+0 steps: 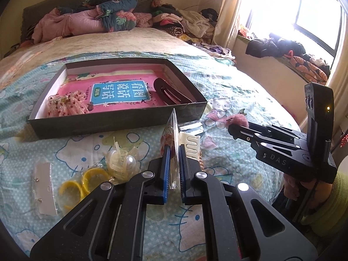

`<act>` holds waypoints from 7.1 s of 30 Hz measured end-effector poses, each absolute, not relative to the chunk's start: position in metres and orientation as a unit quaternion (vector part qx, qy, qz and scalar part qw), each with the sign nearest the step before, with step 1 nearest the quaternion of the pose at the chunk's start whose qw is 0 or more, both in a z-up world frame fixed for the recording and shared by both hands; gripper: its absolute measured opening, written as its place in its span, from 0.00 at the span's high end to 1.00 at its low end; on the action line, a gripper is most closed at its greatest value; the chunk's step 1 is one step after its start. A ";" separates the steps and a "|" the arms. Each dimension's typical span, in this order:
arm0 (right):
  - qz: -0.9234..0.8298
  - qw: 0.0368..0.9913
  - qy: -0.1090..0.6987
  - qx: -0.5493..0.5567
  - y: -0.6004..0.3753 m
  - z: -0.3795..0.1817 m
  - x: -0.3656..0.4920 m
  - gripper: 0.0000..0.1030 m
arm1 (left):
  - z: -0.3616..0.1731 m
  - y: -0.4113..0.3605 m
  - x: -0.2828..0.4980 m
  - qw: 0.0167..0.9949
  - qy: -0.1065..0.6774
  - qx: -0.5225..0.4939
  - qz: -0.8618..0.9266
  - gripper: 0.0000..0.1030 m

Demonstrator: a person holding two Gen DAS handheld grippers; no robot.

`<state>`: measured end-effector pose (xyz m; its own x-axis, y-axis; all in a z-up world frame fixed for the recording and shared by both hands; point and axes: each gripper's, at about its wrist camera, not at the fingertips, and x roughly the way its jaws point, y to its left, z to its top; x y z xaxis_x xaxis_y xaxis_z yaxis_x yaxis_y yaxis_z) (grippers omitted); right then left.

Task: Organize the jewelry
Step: 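Grasp the clear plastic packet with the left tool while the right tool grasps the pink pompom hair tie, then carry the packet into the box with the left tool while the right tool releases the pompom there, then withdraw both open tools from the box, then grasp the orange spiral hair tie with the right tool while the left tool reaches the white clip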

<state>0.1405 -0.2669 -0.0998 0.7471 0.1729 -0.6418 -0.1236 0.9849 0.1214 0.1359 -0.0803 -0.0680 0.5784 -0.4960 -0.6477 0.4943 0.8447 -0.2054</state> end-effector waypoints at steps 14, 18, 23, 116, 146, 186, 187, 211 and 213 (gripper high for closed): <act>0.111 0.941 0.319 0.015 -0.237 -0.071 0.134 0.71 | -0.045 -0.047 0.140 0.909 0.336 -0.031 -0.245 0.97; 0.120 0.941 0.315 0.007 -0.226 -0.066 0.137 0.71 | -0.041 -0.033 0.144 0.915 0.330 -0.043 -0.228 0.97; 0.131 0.941 0.311 -0.001 -0.215 -0.060 0.141 0.71 | -0.036 -0.018 0.151 0.921 0.325 -0.051 -0.211 0.97; 0.128 0.938 0.321 -0.018 -0.189 -0.059 0.261 0.40 | -0.051 -0.021 0.247 0.913 0.364 -0.052 -0.175 0.78; 0.110 0.965 0.236 -0.008 -0.211 -0.006 0.171 0.16 | 0.001 -0.010 0.167 0.944 0.277 -0.059 -0.169 0.13; 0.162 0.947 0.276 -0.034 -0.176 -0.040 0.115 0.15 | -0.027 0.033 0.105 0.947 0.293 -0.026 -0.127 0.12; 0.163 0.946 0.278 -0.034 -0.175 -0.042 0.115 0.15 | -0.029 0.033 0.104 0.946 0.295 -0.024 -0.129 0.12; 0.136 0.927 0.350 -0.020 -0.191 -0.094 0.120 0.15 | -0.075 -0.025 0.125 0.908 0.356 0.088 -0.202 0.14; 0.130 0.924 0.359 -0.020 -0.192 -0.099 0.123 0.15 | -0.076 -0.030 0.130 0.906 0.359 0.086 -0.206 0.17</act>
<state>0.1229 -0.1920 -0.0992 0.7080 0.2253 -0.6693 -0.2540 0.9656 0.0564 0.1297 -0.0299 -0.0760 0.6579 -0.3114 -0.6857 0.4350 0.9004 0.0085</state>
